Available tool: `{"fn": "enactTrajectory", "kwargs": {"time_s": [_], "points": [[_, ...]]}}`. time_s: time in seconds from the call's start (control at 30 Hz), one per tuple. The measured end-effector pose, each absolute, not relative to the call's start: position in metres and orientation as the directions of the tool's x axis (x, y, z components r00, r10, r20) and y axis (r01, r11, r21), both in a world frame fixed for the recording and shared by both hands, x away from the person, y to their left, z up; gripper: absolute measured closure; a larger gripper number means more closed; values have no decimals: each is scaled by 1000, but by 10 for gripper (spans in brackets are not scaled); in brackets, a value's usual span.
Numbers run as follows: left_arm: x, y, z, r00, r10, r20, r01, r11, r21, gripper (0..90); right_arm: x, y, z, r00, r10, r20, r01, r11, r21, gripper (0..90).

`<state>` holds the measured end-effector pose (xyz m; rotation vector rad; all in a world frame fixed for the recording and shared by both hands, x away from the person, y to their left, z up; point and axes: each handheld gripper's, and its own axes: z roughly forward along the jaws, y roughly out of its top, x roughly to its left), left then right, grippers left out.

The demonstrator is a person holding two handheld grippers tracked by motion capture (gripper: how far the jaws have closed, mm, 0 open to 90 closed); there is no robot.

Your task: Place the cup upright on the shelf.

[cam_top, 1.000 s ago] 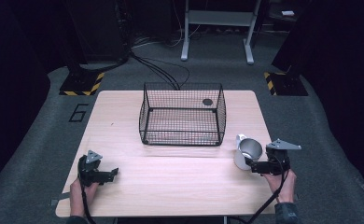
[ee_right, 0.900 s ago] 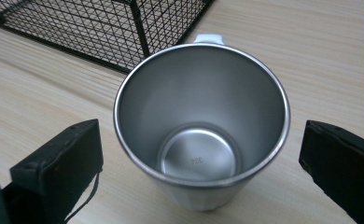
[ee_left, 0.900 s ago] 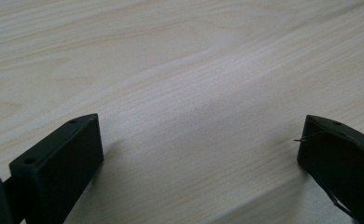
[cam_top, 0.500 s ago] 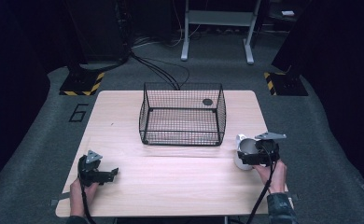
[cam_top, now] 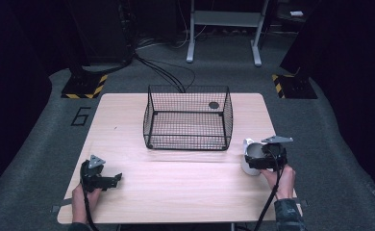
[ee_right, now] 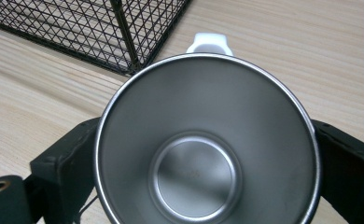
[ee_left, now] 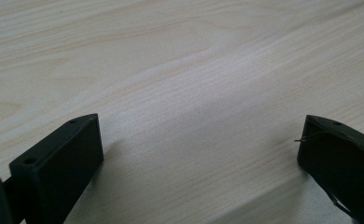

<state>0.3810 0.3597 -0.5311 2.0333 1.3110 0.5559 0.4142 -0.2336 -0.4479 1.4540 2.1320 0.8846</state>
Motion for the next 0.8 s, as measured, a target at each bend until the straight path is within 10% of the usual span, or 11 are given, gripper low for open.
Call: {"fn": "enactTrajectory", "kwargs": {"time_s": [0.8], "points": [[381, 359, -532, 398, 918, -1, 633, -273, 724, 2, 414, -234, -447, -369, 929, 29, 678, 248, 692, 57]]}}
